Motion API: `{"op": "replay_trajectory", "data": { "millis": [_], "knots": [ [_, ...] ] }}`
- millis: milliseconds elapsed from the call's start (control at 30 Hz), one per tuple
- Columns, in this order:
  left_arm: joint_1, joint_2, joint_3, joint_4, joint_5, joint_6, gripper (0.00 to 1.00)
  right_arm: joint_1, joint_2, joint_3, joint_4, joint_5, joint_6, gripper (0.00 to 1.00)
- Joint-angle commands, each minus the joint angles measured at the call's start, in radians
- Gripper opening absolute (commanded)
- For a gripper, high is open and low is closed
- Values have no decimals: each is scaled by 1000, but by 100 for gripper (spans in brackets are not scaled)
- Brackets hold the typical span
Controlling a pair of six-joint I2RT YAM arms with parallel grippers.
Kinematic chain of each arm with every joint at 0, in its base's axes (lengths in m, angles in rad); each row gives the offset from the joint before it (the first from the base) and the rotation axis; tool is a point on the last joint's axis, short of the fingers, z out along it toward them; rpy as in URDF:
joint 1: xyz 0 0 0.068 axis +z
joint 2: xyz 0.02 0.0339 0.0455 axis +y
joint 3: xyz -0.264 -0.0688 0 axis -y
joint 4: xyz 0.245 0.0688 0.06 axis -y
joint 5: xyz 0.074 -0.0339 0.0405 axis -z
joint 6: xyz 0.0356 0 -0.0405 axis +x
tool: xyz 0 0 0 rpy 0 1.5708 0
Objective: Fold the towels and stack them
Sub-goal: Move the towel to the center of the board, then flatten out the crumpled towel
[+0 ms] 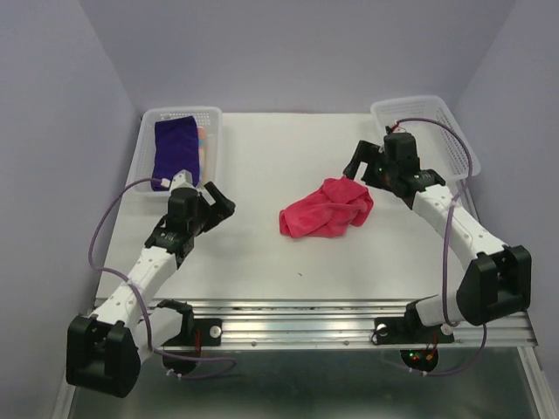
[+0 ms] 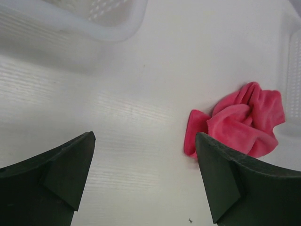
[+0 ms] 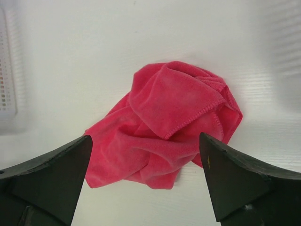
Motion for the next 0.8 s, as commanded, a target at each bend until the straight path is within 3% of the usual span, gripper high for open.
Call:
{"op": "replay_trajectory", "data": {
  "millis": [0, 167, 300, 600, 767],
  "knots": [
    [-33, 47, -40, 89, 63, -11, 99, 89, -74, 2, 28, 94, -71, 100],
    [-73, 47, -83, 89, 43, -16, 99, 380, 63, 117, -47, 338, -104, 100],
    [-79, 1, -128, 87, 32, -34, 99, 540, 250, 250, -79, 479, -111, 100],
    [-87, -51, -157, 75, 7, -50, 99, 652, 636, 598, -274, 695, -125, 100],
    [-88, -45, -162, 75, 7, -51, 99, 653, 685, 617, -306, 784, -104, 91]
  ]
}}
